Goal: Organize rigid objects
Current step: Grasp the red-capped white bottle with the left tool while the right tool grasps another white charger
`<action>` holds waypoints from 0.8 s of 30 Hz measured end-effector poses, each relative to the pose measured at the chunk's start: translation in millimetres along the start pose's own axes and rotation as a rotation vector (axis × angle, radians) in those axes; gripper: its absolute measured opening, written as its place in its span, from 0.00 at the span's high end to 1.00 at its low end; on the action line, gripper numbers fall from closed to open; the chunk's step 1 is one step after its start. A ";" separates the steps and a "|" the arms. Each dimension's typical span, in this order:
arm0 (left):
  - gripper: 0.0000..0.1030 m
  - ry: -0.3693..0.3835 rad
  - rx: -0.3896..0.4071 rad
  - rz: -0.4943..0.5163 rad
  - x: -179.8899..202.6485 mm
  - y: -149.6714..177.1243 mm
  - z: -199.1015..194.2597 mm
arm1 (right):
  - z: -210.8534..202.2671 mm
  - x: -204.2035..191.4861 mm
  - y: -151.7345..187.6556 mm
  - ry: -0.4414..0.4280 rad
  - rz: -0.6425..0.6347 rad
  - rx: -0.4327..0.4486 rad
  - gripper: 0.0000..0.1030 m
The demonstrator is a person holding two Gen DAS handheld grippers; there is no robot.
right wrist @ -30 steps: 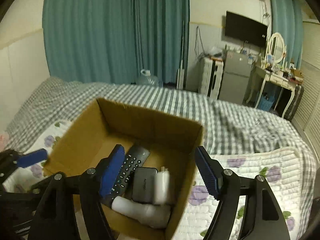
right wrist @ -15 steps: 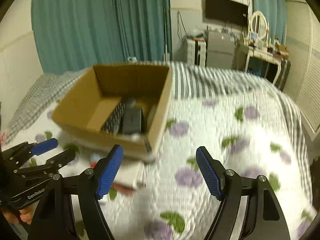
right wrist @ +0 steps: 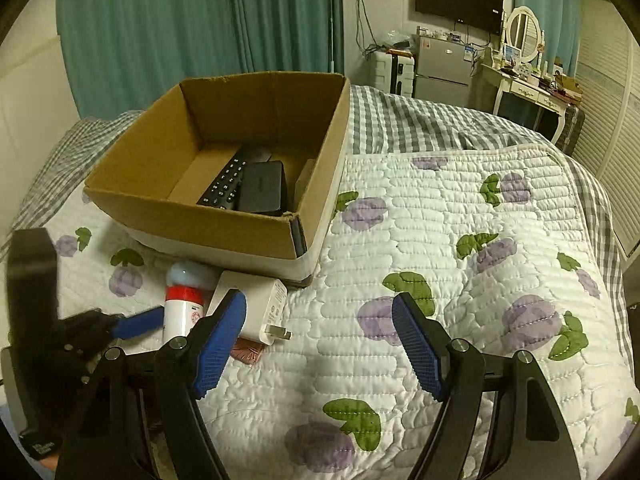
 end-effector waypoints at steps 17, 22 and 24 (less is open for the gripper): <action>0.64 -0.118 0.125 -0.084 -46.8 -9.7 -62.2 | 28.5 -42.2 5.5 -0.014 -0.140 -0.040 0.27; 0.64 -0.105 0.125 -0.092 -49.5 -11.9 -64.4 | 57.9 -59.7 5.8 -0.006 -0.184 -0.102 0.27; 0.64 -0.105 0.126 -0.092 -48.0 -11.9 -63.8 | 66.4 -61.8 6.6 0.002 -0.188 -0.121 0.27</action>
Point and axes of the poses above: each gripper's, at about its wrist camera, not at the fingertips, and z roughly the way its jaws point, x to its right, y to its underside, the point moved 4 cm from there along z, roughly the way its jaws point, and after that the axes turned 4 degrees about -x, right-handed, at the moved point
